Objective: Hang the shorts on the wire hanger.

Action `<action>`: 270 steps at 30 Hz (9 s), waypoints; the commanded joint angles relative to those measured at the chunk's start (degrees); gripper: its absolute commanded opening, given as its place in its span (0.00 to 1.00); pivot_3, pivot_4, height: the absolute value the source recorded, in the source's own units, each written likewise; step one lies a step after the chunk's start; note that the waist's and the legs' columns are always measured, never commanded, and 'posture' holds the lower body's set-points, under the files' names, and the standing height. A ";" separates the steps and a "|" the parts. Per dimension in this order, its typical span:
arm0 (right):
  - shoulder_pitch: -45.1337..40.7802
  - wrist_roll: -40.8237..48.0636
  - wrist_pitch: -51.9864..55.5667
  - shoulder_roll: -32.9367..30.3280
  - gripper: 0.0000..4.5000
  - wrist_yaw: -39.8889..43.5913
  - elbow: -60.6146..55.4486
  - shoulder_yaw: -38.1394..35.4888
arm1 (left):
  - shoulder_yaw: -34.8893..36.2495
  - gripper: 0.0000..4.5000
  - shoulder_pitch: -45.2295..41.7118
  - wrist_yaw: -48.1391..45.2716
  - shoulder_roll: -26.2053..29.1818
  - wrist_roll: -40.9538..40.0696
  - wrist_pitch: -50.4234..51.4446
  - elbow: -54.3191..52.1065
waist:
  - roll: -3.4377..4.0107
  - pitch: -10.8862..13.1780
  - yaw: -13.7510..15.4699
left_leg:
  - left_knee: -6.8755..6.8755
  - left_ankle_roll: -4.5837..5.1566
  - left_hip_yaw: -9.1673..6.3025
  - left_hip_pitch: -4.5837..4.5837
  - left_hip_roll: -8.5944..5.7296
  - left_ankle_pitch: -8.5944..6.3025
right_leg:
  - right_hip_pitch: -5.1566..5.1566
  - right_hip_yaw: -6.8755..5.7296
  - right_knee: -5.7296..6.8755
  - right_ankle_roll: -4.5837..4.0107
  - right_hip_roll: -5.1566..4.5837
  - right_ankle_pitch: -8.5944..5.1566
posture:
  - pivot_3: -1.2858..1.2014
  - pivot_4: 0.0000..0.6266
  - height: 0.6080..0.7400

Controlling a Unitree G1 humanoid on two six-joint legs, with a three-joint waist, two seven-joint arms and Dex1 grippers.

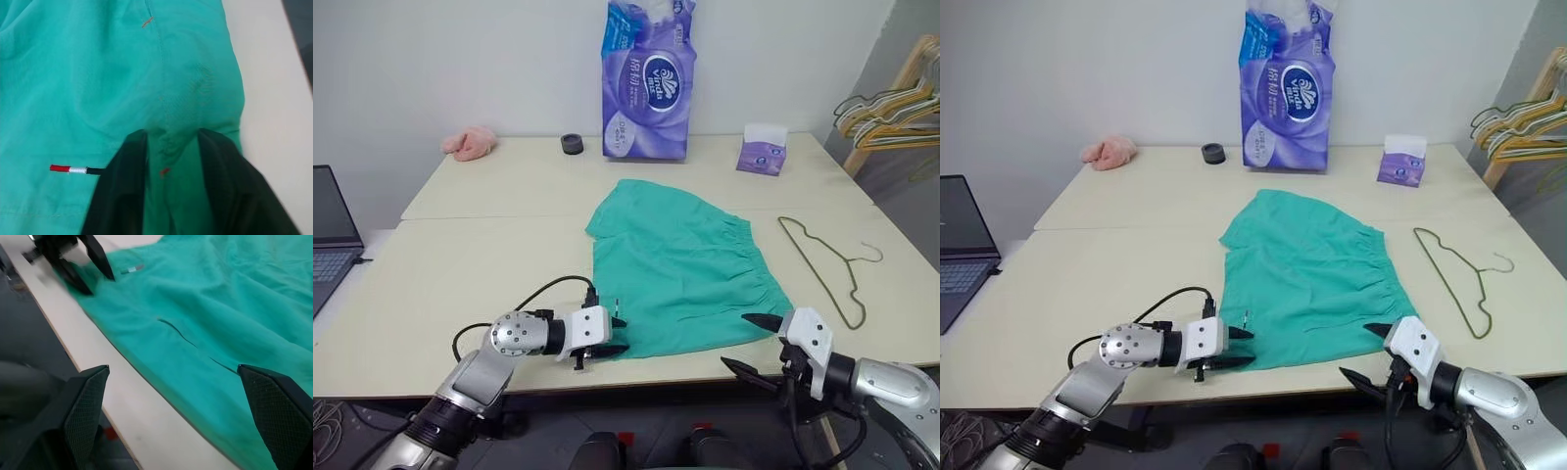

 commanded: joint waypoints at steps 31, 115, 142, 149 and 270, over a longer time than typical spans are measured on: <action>-21.98 -23.36 -37.83 -9.57 0.01 8.64 29.22 11.82 | 6.87 0.00 2.20 -12.62 8.72 -13.64 17.04 -10.74 | -0.30 0.04 -0.32 | -0.09 0.01 0.11 0.04 0.01 0.00 | -0.04 0.10 0.16 0.15 0.07 0.23 | 0.51 0.07 1.00; -24.76 -20.33 -18.39 -14.24 0.01 23.14 12.83 19.43 | 4.25 0.00 6.99 -29.50 27.92 -17.77 22.97 -21.51 | -0.83 0.14 -0.19 | 0.10 0.41 1.92 0.13 0.02 0.13 | -1.25 0.94 1.54 0.09 0.08 0.22 | 0.51 0.11 1.00; -25.99 7.98 13.50 -4.24 0.96 9.83 10.66 -6.42 | 12.57 1.00 -2.13 -16.41 14.17 -29.59 34.18 -22.25 | -1.02 0.03 0.12 | 0.14 0.39 1.81 0.10 0.02 0.12 | -1.15 0.89 1.45 0.14 -0.02 0.25 | 0.51 0.07 1.00; -25.30 3.81 24.83 7.65 0.96 -12.17 12.19 -12.45 | 9.61 1.00 -7.92 -6.14 3.80 -26.54 34.32 -23.22 | -1.04 -0.03 -0.23 | 0.13 0.35 1.84 0.08 0.01 0.10 | -1.15 0.99 1.44 0.17 -0.03 0.30 | 0.50 0.07 1.00; -34.50 -24.37 -37.62 6.83 0.00 -9.29 22.27 8.32 | 6.60 0.61 -27.56 -31.90 4.41 -15.56 34.55 17.68 | -1.22 -0.27 -4.92 | 0.14 0.71 2.27 -0.08 -0.04 -0.24 | -1.19 1.45 0.74 0.44 -0.01 0.80 | 0.47 0.11 1.00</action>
